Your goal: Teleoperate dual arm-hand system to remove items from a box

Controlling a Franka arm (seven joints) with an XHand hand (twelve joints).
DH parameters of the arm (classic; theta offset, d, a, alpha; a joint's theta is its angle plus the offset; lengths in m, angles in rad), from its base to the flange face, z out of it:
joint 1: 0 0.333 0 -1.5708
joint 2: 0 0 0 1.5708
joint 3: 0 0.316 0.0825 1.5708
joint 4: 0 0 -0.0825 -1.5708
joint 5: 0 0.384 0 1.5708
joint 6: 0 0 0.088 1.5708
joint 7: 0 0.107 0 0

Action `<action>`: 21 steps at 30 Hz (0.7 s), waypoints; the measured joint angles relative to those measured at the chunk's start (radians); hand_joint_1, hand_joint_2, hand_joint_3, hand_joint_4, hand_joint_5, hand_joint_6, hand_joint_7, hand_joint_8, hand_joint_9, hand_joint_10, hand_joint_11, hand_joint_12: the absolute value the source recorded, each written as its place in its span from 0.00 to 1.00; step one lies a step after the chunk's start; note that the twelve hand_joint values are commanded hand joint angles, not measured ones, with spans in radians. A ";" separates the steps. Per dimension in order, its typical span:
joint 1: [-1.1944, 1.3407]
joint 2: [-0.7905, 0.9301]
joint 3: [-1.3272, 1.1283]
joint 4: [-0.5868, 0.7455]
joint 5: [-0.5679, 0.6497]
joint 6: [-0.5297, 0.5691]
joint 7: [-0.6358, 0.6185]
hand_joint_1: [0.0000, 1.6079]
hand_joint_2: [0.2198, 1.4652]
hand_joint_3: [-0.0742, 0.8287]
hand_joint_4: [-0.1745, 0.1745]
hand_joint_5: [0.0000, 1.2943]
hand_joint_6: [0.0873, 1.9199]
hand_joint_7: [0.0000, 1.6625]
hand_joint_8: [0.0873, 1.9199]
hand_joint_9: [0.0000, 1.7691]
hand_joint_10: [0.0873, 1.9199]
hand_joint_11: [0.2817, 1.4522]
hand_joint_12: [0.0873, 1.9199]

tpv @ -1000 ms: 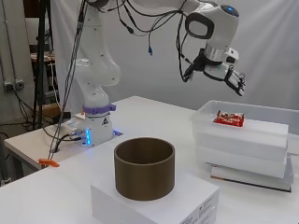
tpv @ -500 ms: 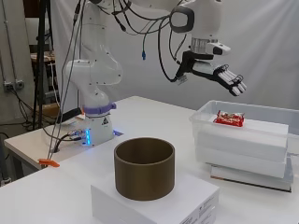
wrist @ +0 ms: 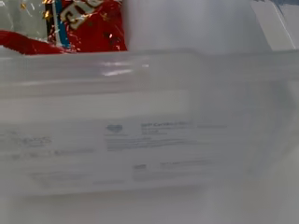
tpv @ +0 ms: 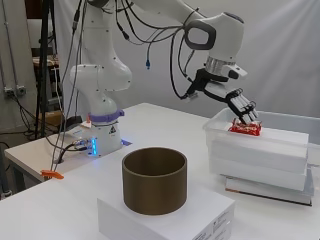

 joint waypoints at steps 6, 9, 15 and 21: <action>0.235 0.181 -0.118 0.057 -0.156 -0.054 0.113 0.07 0.54 0.09 0.90 0.29 0.00 0.22 0.00 0.25 0.00 0.16 0.00; 0.283 0.220 -0.167 0.067 -0.198 -0.054 0.155 0.06 0.55 0.09 0.93 0.30 0.00 0.23 0.00 0.25 0.00 0.16 0.00; 0.317 0.235 -0.197 0.078 -0.263 -0.061 0.205 0.10 0.55 0.09 0.89 0.31 0.00 0.24 0.00 0.26 0.00 0.17 0.00; 0.353 0.231 -0.203 0.058 -0.370 -0.019 0.225 0.16 0.59 0.09 0.72 0.42 0.00 0.32 0.00 0.30 0.00 0.17 0.00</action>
